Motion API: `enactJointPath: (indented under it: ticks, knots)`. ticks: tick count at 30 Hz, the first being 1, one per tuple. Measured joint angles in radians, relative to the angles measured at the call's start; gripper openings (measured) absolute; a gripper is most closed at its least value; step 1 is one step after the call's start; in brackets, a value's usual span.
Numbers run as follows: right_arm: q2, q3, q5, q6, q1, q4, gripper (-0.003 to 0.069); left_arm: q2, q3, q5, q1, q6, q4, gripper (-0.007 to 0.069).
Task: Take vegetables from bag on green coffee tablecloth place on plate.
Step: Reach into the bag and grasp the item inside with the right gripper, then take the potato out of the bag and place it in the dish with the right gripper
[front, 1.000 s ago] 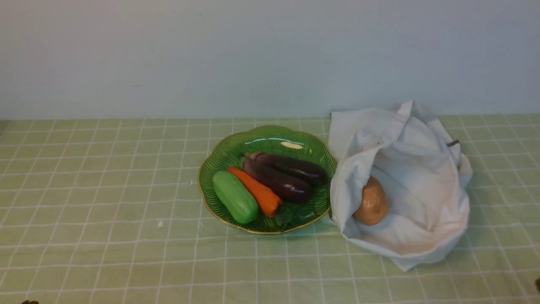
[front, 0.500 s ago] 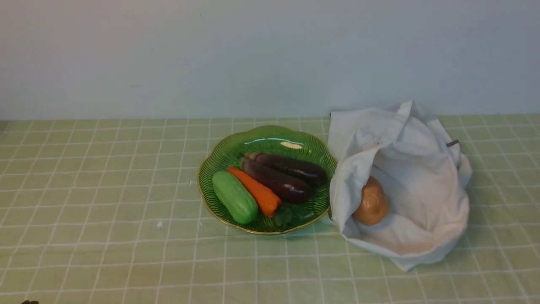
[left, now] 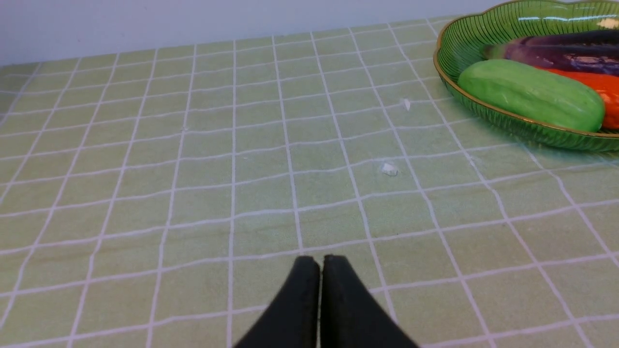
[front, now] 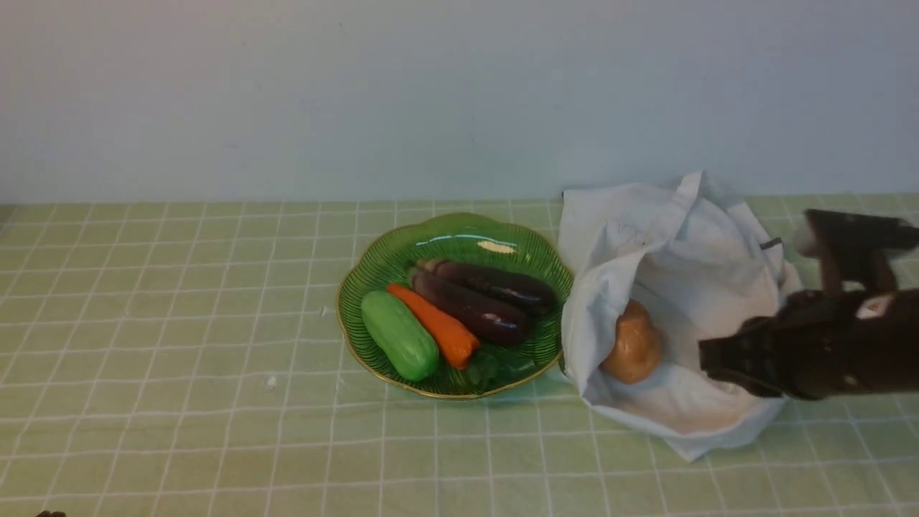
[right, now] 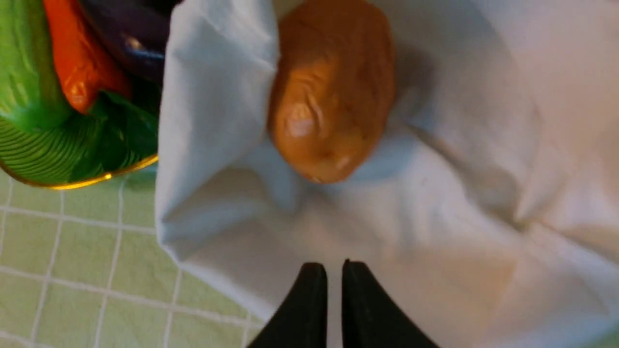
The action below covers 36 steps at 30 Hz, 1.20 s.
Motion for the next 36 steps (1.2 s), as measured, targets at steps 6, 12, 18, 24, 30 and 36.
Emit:
enactJointPath:
  ticks: [6, 12, 18, 24, 30, 36]
  knots:
    - [0.215, -0.164, -0.023, -0.006, 0.009, -0.018, 0.0230, 0.000, 0.000, 0.000, 0.000, 0.000, 0.000, -0.0008]
    - [0.365, -0.264, -0.026, -0.013, 0.009, -0.016, 0.0489, 0.000, 0.000, 0.000, 0.000, 0.000, 0.000, -0.0008]
    - [0.461, -0.288, -0.031, -0.013, 0.011, -0.009, 0.0607, 0.000, 0.000, 0.000, 0.000, 0.000, 0.000, -0.0008]
    - [0.491, -0.293, -0.035, -0.049, 0.011, -0.009, 0.0558, 0.000, 0.000, 0.000, 0.000, 0.000, 0.000, -0.0008]
    - [0.456, -0.292, 0.040, -0.062, 0.004, -0.053, 0.0494, 0.000, 0.000, 0.000, 0.000, 0.000, 0.000, -0.0008]
    - [0.302, -0.292, 0.290, 0.058, -0.073, -0.153, 0.0494, 0.000, 0.000, 0.000, 0.000, 0.000, 0.000, -0.0008]
